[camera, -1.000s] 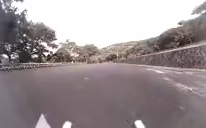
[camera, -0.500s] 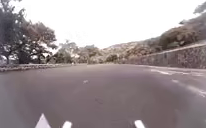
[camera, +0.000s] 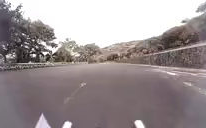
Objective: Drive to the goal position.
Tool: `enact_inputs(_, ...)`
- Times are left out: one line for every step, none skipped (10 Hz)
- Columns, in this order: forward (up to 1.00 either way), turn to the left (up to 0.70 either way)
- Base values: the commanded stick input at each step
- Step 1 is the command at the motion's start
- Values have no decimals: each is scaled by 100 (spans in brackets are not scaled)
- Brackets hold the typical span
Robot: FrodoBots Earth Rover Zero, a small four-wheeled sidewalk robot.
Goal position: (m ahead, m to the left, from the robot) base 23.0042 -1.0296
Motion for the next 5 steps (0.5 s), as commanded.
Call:
enact_inputs(100, 0)
enact_inputs(100, 0)
enact_inputs(100, 0)
enact_inputs(100, 0)
enact_inputs(100, 0)
